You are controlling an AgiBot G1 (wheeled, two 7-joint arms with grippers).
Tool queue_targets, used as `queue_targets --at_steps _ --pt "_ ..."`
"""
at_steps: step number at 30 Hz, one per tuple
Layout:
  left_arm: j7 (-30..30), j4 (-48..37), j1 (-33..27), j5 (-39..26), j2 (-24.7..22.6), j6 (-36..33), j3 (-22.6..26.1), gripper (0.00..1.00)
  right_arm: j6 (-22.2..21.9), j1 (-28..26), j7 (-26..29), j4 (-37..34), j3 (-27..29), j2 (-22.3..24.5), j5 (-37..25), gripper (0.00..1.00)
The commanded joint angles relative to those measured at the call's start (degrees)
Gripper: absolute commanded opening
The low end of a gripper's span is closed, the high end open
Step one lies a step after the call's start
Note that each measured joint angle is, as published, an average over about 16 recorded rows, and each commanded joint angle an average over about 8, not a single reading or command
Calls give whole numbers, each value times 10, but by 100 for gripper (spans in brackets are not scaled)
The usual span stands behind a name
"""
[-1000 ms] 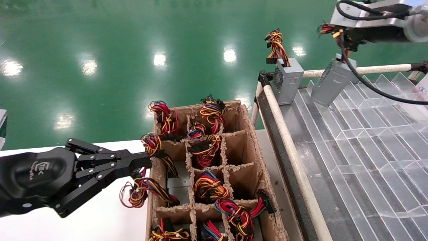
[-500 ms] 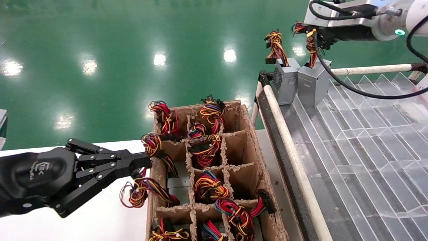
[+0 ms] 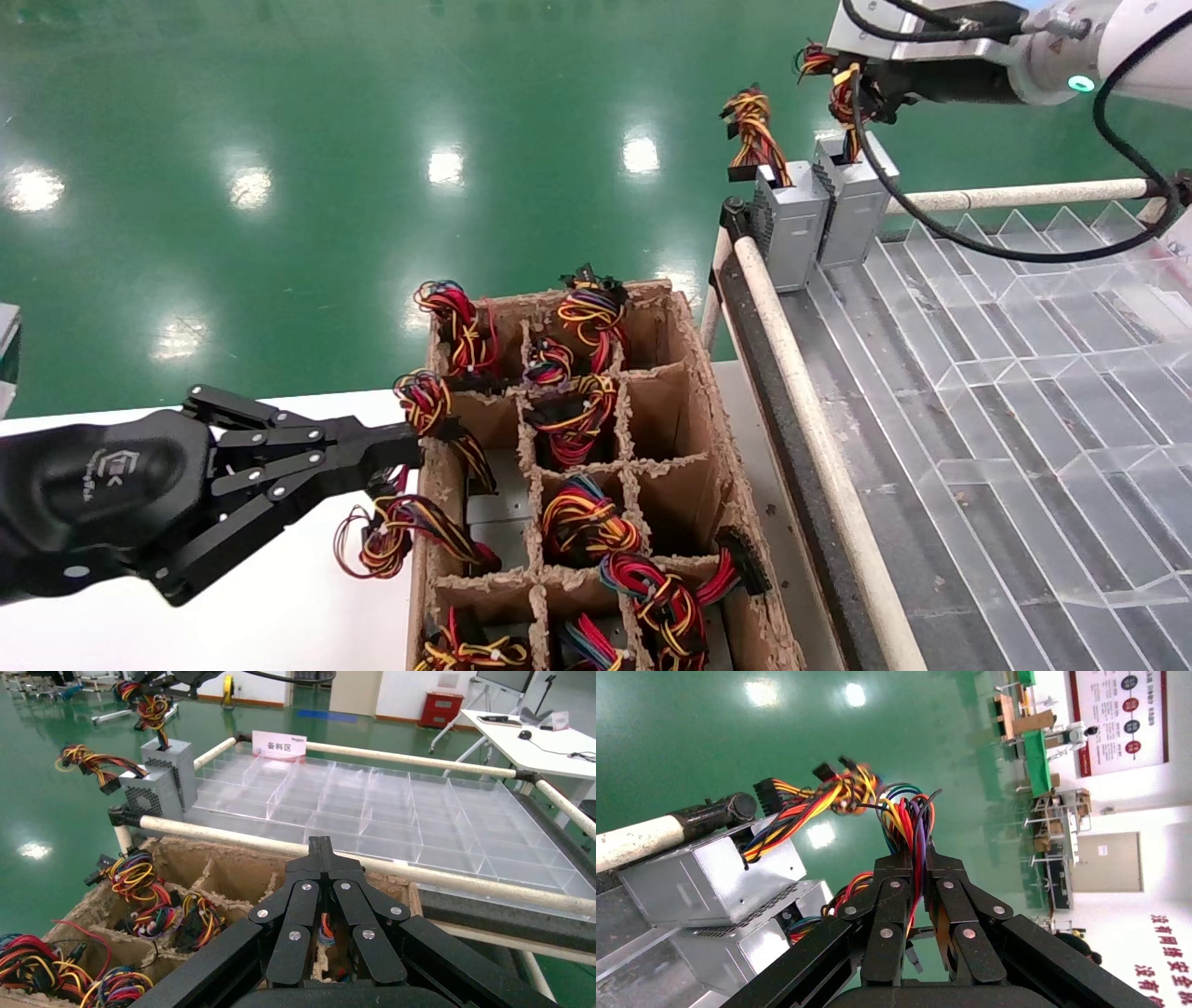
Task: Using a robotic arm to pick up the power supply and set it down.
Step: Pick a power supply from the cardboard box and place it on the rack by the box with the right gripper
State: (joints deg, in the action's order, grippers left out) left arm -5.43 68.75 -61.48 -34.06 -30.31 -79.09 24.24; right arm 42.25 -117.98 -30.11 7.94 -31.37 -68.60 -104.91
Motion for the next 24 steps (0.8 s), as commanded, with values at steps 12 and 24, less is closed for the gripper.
queue_targets --at_steps 12,24 --pt "0 0 0 0 0 0 0 0 -52 12 -26 -52 20 -10 28 0" --pt "0 0 0 0 0 0 0 0 -78 33 -52 -58 45 -16 64 0"
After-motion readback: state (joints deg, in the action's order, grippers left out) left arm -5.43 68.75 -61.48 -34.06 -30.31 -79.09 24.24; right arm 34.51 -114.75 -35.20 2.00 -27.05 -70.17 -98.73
